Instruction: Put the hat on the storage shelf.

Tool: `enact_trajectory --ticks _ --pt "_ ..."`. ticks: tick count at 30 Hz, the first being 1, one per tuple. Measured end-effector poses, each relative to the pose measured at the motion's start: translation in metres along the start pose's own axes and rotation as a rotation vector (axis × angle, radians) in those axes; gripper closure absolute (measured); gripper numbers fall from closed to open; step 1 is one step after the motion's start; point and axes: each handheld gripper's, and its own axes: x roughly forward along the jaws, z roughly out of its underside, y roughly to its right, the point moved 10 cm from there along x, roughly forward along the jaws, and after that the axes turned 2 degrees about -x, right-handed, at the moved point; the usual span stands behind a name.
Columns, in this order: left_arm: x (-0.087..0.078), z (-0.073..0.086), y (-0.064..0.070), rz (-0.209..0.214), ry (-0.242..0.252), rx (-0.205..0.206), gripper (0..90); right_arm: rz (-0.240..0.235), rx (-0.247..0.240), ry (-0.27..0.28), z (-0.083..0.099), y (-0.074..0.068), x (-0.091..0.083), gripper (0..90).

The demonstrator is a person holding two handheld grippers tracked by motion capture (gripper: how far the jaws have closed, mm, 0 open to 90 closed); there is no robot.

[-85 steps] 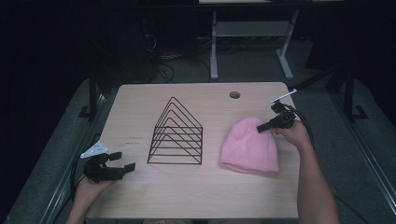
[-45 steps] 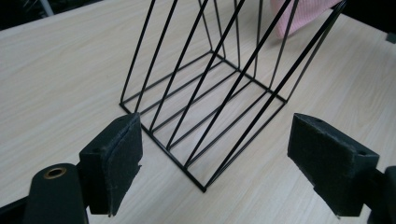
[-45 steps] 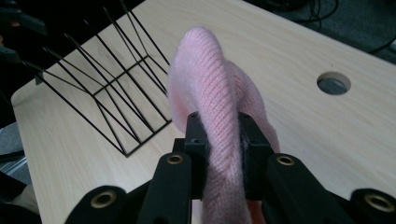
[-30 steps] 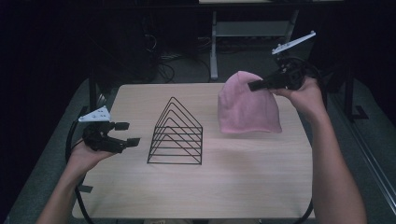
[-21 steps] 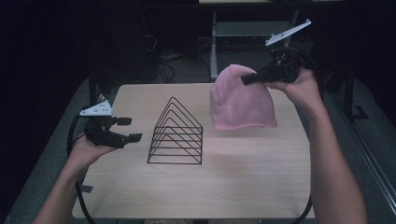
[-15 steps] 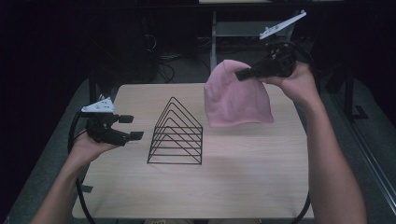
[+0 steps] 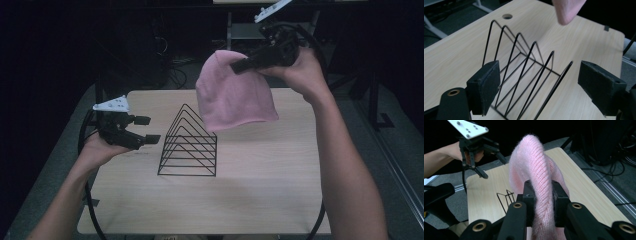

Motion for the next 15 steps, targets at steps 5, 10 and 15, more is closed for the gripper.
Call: enact_trajectory --ticks 5,10,15 --pt "0.001 -0.005 0.002 0.003 0.015 -0.001 18.4 -0.027 -0.023 -0.001 -0.014 -0.009 0.01 77.0" --pt "0.001 -0.009 0.003 0.007 0.016 0.004 18.6 -0.065 -0.056 0.005 -0.028 -0.019 0.021 77.0" --pt "0.004 -0.011 0.005 0.021 0.018 0.002 19.6 -0.087 -0.086 0.013 -0.039 -0.028 0.032 76.9"
